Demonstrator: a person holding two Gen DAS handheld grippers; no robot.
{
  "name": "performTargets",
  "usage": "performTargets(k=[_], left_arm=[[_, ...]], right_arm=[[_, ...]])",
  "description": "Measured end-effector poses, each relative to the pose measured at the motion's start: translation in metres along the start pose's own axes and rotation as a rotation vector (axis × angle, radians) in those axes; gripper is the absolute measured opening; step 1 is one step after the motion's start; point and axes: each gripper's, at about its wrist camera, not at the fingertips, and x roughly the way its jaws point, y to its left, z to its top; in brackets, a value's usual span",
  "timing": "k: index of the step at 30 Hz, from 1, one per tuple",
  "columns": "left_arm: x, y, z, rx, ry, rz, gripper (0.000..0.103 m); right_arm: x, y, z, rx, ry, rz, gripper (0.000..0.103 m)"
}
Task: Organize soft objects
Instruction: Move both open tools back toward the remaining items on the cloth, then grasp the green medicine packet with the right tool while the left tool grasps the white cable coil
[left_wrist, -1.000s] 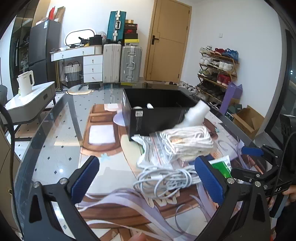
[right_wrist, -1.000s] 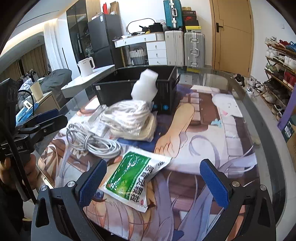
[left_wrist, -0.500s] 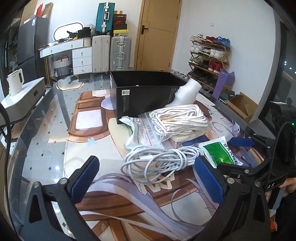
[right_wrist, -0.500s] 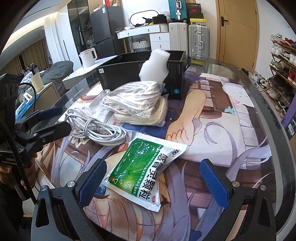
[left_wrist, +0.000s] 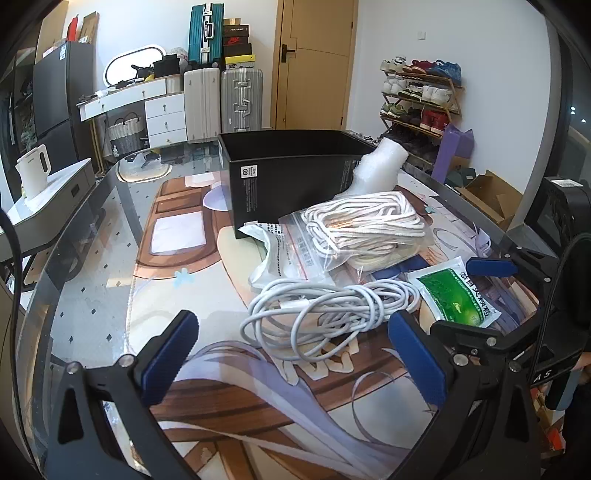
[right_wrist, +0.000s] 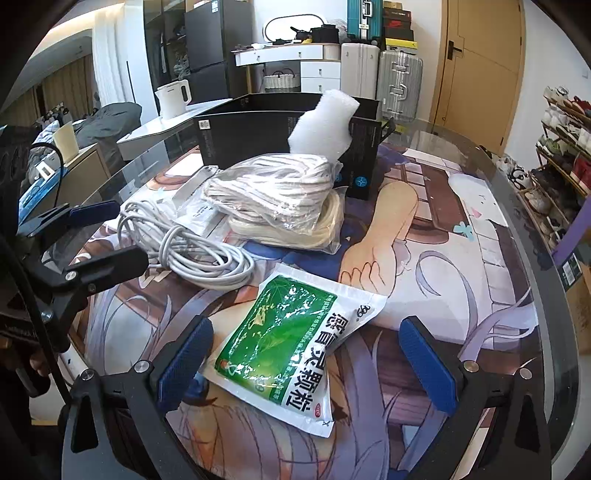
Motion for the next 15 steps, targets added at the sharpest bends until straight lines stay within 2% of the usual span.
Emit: performTargets(k=[12,15], left_arm=[[0.006,0.001,0.002,-0.003,0.010,-0.001,0.103],[0.006,0.003,0.002,-0.004,0.013,-0.001,0.103]], right_arm=[[0.002,-0.017,0.003,0.027,0.048,-0.028,0.102],[0.002,-0.017,0.001,0.026,0.034,-0.025,0.102]])
